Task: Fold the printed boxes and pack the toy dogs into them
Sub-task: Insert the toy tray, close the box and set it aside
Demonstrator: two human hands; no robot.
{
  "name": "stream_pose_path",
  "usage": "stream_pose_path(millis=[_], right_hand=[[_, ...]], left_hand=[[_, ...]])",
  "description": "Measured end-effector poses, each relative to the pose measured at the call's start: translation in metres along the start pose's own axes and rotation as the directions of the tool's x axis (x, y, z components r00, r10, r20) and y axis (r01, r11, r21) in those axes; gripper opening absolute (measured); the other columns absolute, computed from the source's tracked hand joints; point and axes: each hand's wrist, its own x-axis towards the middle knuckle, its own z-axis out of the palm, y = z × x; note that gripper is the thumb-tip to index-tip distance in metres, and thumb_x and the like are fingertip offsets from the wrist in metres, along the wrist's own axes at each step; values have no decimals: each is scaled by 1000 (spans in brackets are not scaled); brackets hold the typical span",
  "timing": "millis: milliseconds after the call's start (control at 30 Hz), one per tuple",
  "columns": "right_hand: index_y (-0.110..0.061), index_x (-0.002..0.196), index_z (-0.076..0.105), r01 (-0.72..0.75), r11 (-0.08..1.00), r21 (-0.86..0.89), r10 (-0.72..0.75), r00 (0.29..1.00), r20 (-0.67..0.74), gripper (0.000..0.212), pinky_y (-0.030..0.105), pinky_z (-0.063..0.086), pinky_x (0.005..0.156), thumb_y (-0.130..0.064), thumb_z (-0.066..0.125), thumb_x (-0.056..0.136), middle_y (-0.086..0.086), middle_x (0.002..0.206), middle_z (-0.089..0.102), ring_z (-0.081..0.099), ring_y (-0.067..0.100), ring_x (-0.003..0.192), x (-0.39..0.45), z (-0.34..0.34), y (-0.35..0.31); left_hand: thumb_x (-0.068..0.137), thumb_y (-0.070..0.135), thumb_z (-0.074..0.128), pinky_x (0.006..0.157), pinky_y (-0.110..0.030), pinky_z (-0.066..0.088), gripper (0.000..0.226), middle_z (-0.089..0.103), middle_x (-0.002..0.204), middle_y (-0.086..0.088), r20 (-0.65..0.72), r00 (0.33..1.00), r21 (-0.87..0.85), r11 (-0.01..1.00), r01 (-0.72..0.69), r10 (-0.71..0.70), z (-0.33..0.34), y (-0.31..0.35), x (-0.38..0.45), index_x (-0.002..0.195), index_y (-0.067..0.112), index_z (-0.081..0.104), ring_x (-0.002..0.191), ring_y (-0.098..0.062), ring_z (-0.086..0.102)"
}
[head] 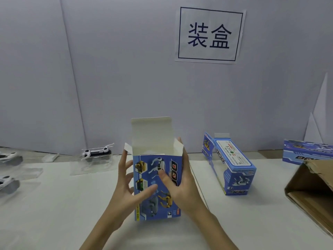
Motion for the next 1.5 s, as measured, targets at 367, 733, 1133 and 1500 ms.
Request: stream_pose_path(millis=[367,733,1133,1500], right_hand=[[-63,149,26,-78,983,-165,91,993,69,68,31,56,101,-58,65,94,-13,152,49,55,8,135,3,-18,1],[-36,130,59,-59,997,-39,53,988,-146,28,52,59,96,-32,51,104,-18,141,61,60,13,130,7,-23,-12],[-47,115,76,-117,987,109,143,950,-277,37,23,54,57,-26,49,101,-20,101,73,67,3,72,4,-13,-20],[-30,127,62,-133,976,174,143,989,-47,35,24,61,73,-41,51,96,-18,125,69,70,20,116,7,-20,-16]], left_hand=[[82,43,86,83,-38,65,78,40,144,43,22,993,163,979,-119,117,4,10,-2,140,62,37,120,-10,67],[82,66,66,92,-53,60,41,26,160,28,-70,984,137,979,-151,162,15,21,0,118,47,62,145,-11,43],[89,41,75,88,-11,55,39,28,149,27,-60,917,297,884,-361,395,32,31,-11,124,42,57,148,-12,30],[71,52,85,85,-46,63,105,43,145,25,-88,985,48,988,-146,150,9,34,0,152,63,19,122,-19,63]])
